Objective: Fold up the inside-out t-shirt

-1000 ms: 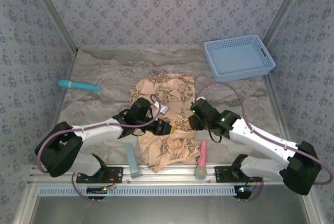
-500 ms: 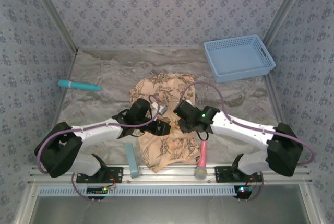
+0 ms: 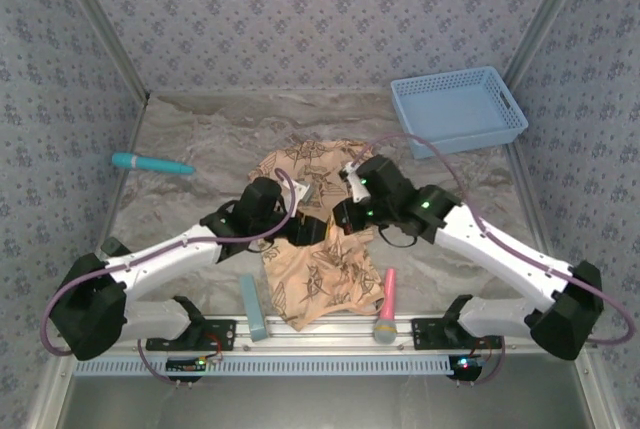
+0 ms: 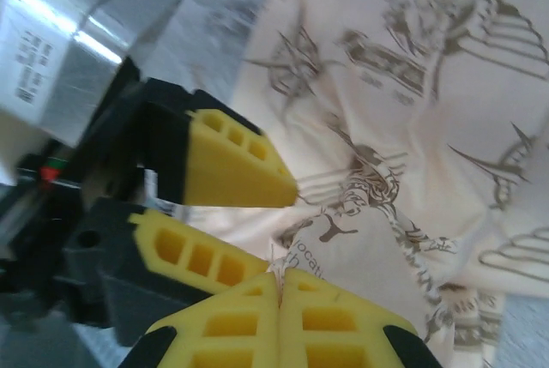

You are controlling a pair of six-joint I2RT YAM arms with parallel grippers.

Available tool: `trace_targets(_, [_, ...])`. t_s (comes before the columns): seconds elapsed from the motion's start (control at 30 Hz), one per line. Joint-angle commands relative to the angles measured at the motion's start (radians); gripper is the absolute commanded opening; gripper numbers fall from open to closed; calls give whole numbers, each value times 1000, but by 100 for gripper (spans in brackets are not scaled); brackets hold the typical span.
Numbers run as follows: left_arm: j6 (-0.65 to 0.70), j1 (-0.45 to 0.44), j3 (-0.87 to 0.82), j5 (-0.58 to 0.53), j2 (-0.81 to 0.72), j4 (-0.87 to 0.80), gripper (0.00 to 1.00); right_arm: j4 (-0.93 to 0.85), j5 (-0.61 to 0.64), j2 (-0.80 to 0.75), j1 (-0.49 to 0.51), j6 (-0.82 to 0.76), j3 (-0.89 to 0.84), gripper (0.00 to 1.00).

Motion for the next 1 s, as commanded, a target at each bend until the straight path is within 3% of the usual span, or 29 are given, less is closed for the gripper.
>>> trace_targets(0.0, [56,-4,15,-13,9,4,51,75,-280,-30,-75,-31,-75,0])
trace_targets(0.17, [72,-28,-27,6,36,81,51,117,-394,-76,-165,-50,-150,0])
trace_targets(0.23, [92,-47,-27,13,72,85,51,101,-352,-78,-195,-56,-178,2])
trace_targets(0.3, [99,-57,-26,14,114,87,48,62,-221,-71,-218,-55,-202,13])
trace_targets(0.37, [91,-61,-26,24,160,93,45,40,-72,-51,-240,-65,-236,15])
trace_targets(0.43, [72,-64,-27,52,198,115,44,14,138,-7,-263,-97,-286,31])
trace_targets(0.53, [53,-79,-23,63,231,142,45,-124,342,80,-315,-108,-266,35])
trace_targets(0.7, [61,-84,20,61,271,108,45,-155,268,21,-288,-94,-239,47])
trace_targets(0.87, [80,-84,89,35,309,40,46,-202,134,-55,-272,-8,-204,50])
trace_targets(0.97, [88,-77,114,10,347,10,45,-143,61,-52,-215,80,-225,51])
